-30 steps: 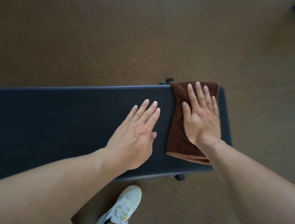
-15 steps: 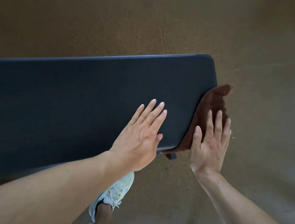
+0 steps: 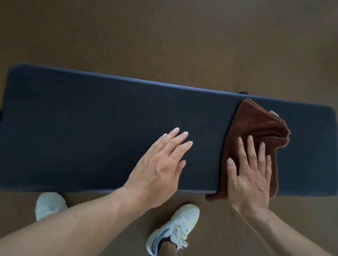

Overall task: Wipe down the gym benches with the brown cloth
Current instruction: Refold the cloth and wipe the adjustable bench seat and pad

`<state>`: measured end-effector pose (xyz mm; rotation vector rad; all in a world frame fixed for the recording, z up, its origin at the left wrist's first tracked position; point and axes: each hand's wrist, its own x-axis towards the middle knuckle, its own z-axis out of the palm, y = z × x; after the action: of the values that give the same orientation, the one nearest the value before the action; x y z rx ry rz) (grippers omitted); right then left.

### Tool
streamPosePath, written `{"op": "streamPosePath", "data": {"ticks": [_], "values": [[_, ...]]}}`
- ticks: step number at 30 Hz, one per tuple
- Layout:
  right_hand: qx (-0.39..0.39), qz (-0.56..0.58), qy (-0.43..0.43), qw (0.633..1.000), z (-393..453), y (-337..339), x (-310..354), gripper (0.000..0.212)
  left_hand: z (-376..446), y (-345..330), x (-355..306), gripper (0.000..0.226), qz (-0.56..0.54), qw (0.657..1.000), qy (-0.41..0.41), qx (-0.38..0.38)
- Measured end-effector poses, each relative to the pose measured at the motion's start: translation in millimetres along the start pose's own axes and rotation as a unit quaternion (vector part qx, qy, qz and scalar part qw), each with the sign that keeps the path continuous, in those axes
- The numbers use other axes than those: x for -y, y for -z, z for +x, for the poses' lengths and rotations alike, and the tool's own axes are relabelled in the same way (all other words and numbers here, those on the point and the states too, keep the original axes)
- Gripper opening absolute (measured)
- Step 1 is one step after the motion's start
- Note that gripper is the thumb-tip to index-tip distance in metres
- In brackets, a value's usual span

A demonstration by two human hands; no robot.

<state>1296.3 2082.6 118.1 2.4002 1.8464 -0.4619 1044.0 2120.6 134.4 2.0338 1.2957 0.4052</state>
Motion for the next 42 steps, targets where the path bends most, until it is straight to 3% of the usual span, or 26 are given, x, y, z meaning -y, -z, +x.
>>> {"op": "streamPosePath", "data": {"ticks": [6,14,19,24,29,35,42], "values": [[0.012,0.025,0.001,1.000,35,5,138,0.069,-50,78,77,0.046,-0.010,0.997,0.050,-0.050],[0.032,0.006,0.144,0.989,34,-20,376,0.065,-134,175,173,0.048,0.001,0.985,0.131,-0.109],[0.057,-0.001,0.248,0.967,-4,-37,446,0.066,-163,214,204,0.051,0.002,0.979,0.155,-0.133],[0.055,-0.019,0.383,0.922,-62,-58,438,0.058,-167,218,204,0.055,-0.022,0.964,0.215,-0.153],[0.065,-0.022,0.429,0.901,-75,-59,396,0.060,-166,191,178,0.059,0.031,0.969,0.223,-0.103],[0.046,0.011,0.333,0.942,-56,-41,294,0.058,-124,148,115,0.058,0.066,0.983,0.161,-0.060],[0.014,0.003,0.168,0.986,-14,-14,103,0.060,-45,51,9,0.057,0.067,0.994,0.089,-0.001]]}}
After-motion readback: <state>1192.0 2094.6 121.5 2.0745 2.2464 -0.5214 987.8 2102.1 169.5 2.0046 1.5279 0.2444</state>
